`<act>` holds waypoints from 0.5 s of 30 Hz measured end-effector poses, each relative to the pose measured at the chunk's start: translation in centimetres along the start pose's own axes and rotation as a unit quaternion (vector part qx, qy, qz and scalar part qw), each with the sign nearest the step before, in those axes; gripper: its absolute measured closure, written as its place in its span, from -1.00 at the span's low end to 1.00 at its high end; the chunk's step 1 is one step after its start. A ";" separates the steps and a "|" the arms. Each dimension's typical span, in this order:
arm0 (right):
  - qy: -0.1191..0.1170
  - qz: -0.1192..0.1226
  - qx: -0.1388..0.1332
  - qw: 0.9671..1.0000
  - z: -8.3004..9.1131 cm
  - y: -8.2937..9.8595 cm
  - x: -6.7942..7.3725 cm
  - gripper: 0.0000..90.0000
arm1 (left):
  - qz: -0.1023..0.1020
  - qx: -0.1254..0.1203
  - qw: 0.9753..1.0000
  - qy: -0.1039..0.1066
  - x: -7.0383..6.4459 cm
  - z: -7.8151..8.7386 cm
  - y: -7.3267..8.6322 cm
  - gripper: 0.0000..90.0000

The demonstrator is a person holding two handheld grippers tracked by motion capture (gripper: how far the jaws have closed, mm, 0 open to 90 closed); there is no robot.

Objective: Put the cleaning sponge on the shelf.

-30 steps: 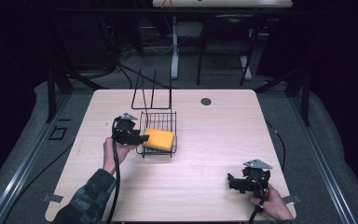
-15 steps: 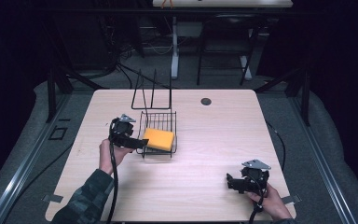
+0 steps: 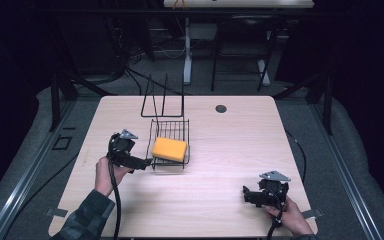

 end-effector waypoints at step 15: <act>0.000 -0.001 -0.001 1.000 0.0 0.0 0.0 -1.00 | 0.005 0.041 0.999 -0.007 0.3 1.9 5.8 -0.99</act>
Point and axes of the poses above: each handheld gripper's, and its own axes: z roughly backward along the jaws, y roughly out of its underside, x roughly to its left, the point moved 6 cm from there along -z, roughly forward along the jaws, and after that the axes turned 1 degree about -y, right-handed, at the moved point
